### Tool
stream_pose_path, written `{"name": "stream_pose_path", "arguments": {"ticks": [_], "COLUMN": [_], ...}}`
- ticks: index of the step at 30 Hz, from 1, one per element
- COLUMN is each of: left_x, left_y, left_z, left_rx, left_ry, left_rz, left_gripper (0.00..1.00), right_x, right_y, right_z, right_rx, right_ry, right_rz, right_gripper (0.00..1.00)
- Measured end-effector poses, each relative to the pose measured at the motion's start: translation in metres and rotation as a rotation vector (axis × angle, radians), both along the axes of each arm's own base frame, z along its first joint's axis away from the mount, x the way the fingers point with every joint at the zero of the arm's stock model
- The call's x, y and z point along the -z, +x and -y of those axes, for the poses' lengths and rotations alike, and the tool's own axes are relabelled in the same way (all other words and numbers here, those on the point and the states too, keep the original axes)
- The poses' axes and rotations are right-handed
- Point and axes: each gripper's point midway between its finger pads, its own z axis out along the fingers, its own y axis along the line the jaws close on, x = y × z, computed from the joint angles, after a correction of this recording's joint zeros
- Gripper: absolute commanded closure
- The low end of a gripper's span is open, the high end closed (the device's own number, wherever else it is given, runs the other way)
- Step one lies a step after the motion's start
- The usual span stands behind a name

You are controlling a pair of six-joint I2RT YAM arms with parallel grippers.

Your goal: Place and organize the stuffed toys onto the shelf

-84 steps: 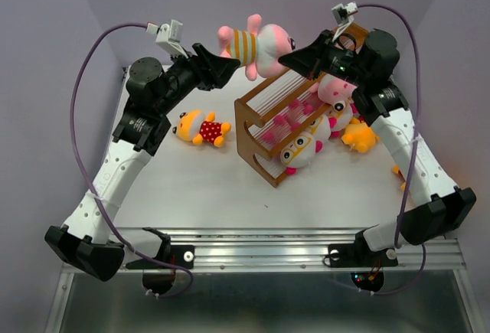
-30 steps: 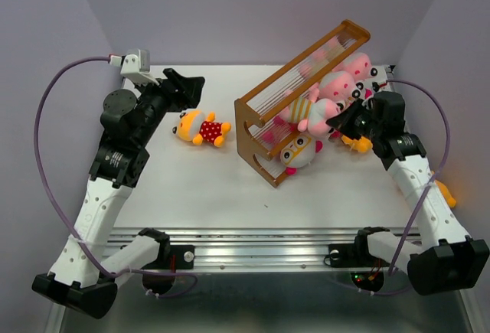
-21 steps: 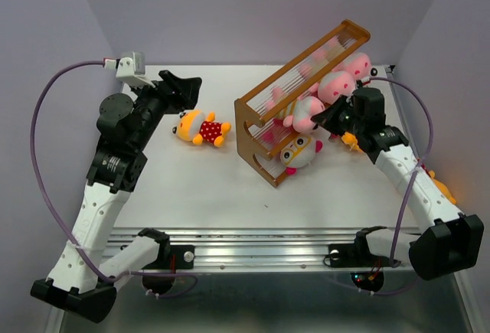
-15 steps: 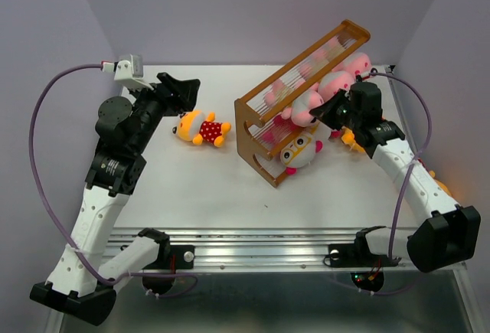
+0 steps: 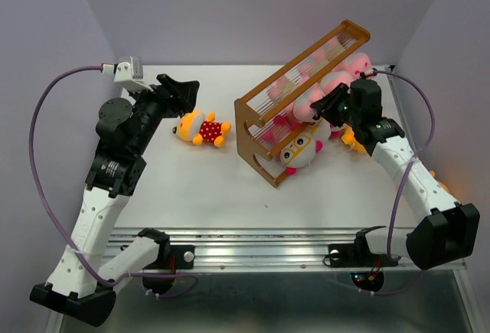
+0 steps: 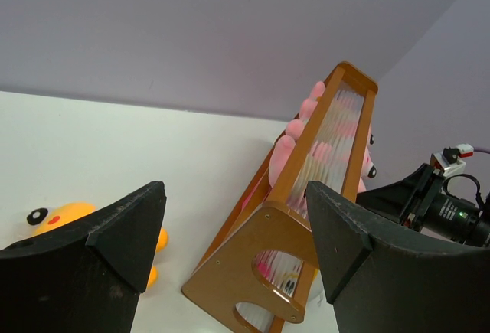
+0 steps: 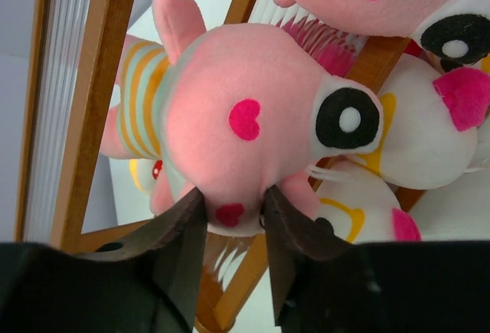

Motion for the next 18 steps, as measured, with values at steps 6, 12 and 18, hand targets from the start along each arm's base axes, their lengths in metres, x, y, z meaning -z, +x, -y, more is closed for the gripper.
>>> {"name": "stream_pose_path", "arguments": {"ticks": [6,12,18], "left_x": [0.000,0.001,0.001], "left_y": [0.000,0.000,0.000], "left_z": [0.000,0.000,0.000], "left_rx": [0.000,0.000,-0.002], "left_ry": [0.000,0.000,0.001], "left_rz": [-0.001,-0.001,-0.001], "left_gripper": [0.16,0.16,0.15], "right_x": [-0.006,-0.017,-0.032], "right_y": [-0.003,-0.010,-0.025], "right_z": [0.002,0.004,0.003], "right_rx": [-0.002,-0.007,-0.162], "right_ry": [-0.007,-0.015,-0.174], "right_rz": [0.021,0.050,0.165], "right_gripper": [0.36,0.30,0.06]}}
